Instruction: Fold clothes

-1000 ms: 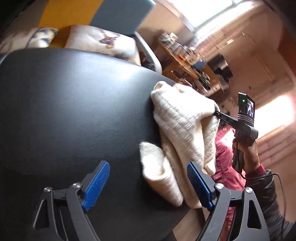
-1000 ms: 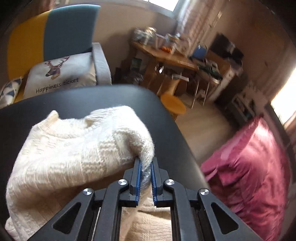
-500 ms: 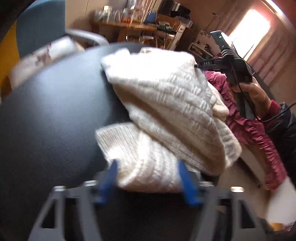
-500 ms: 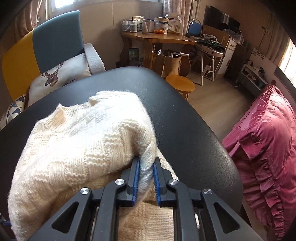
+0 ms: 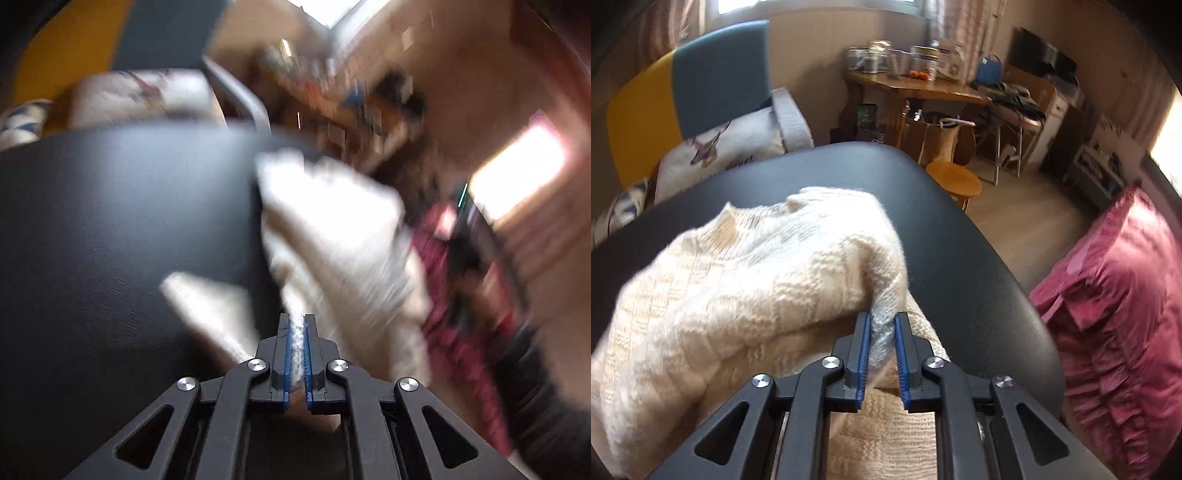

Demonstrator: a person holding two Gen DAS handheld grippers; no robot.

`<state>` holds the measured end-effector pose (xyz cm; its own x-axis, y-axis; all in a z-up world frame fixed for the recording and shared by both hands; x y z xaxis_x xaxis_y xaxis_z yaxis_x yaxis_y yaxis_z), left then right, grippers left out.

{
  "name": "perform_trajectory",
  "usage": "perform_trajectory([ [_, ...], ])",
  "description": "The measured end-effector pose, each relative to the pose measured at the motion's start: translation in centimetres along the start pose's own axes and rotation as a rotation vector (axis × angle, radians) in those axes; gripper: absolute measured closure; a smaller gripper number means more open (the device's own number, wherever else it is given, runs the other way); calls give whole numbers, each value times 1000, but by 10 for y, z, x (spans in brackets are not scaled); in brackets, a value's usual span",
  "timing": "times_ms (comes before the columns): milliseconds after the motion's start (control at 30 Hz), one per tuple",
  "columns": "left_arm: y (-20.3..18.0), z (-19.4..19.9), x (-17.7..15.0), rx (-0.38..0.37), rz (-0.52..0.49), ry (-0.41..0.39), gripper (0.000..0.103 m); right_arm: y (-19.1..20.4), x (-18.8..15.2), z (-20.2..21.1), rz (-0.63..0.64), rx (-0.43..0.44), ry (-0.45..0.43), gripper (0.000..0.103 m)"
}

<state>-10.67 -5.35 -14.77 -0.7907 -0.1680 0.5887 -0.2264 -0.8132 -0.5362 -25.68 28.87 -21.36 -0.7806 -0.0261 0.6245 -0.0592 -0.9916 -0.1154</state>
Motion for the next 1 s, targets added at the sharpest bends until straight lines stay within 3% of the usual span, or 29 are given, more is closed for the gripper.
perform_trajectory([
  [67, 12, 45, 20, 11, 49, -107, 98, 12, -1, 5, 26, 1, -5, 92],
  [200, 54, 107, 21, 131, 82, -190, 98, 26, -1, 5, 14, -16, -2, 92],
  [333, 106, 144, -9, 249, 140, -169, 98, 26, -2, 6, -58, -14, 21, 80],
  [500, 153, 145, -61, 367, 219, -53, 93, 39, 3, 55, -52, 28, -66, 79],
  [600, 171, 162, -65, 445, 216, -71, 82, 84, -13, 94, 45, 201, -96, 76],
  [733, 176, 177, -53, 517, 118, -119, 54, 159, -58, 129, 221, 420, -53, 76],
  [800, 176, 178, -51, 542, 29, -106, 47, 192, -83, 138, 282, 501, -18, 76],
  [900, 176, 170, -59, 557, -107, -28, 39, 227, -109, 132, 415, 495, 15, 75],
  [1000, 181, 153, -81, 559, -209, 67, 37, 250, -109, 116, 441, 497, 49, 75],
])
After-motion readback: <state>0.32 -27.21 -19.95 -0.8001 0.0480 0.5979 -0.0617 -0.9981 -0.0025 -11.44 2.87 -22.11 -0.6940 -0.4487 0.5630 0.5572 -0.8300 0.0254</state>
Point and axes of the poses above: each gripper's, at about its wrist camera, not at the fingertips, and z roughly against the way its jaws point, y to its left, x to its top, the point moved 10 cm from there along -z, roughly the way its jaws point, and after that the axes turned 5 degrees about -y, right-handed, at the moved point
